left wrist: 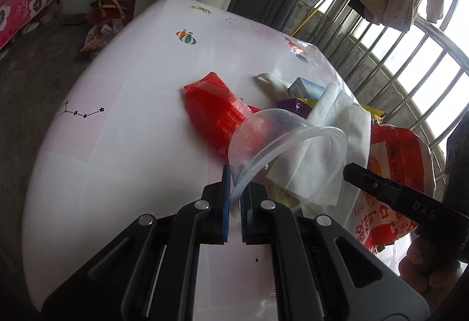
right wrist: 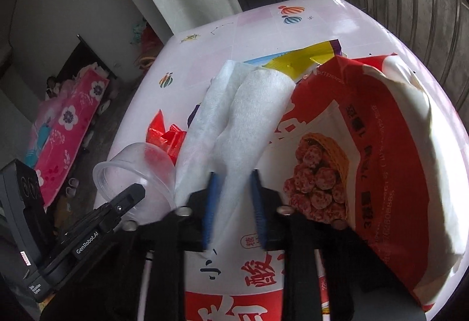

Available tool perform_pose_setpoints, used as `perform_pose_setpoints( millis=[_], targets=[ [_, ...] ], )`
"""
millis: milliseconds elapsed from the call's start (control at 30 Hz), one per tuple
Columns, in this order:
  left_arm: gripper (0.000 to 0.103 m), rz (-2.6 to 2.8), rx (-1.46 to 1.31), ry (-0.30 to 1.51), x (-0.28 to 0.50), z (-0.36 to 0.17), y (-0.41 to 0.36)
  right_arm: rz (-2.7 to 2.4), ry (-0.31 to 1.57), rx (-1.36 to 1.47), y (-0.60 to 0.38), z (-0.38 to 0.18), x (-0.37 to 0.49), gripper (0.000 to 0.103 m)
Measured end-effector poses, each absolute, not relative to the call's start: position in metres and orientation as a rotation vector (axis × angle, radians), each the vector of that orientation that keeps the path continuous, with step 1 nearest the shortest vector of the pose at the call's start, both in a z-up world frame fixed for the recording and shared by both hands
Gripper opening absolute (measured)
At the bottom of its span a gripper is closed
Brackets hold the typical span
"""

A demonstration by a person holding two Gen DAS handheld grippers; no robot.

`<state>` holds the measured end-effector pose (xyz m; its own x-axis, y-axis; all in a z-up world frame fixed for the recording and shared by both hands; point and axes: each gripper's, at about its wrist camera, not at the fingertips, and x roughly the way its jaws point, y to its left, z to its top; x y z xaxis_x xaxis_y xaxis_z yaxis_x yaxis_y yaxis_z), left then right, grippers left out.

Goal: Collect trash
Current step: 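Carry the cup and tissue to the blue wastebasket and open both tools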

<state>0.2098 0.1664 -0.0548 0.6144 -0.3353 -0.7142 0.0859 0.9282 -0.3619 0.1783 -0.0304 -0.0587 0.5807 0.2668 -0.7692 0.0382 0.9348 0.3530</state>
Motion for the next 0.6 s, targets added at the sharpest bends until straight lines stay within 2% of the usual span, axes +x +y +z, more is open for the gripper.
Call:
perform_pose_setpoints(
  millis=[33,133,400,600],
  targets=[
    [0.004,-0.245,-0.31,0.871,0.208,-0.053,0.168,0.144,0.941,0.35,-0.031,-0.058,0.178,0.005],
    [0.004,-0.24,-0.312,0.84,0.2,-0.042,0.171,0.176,0.892,0.33,-0.033,-0.046,0.172,0.003],
    [0.004,-0.224,-0.294,0.722,0.165,0.017,0.179,0.32,0.678,0.273,-0.037,0.023,0.132,0.002],
    [0.004,-0.298,-0.237,0.639,0.131,0.069,0.149,0.378,0.556,0.248,-0.069,0.076,0.088,0.002]
  ],
)
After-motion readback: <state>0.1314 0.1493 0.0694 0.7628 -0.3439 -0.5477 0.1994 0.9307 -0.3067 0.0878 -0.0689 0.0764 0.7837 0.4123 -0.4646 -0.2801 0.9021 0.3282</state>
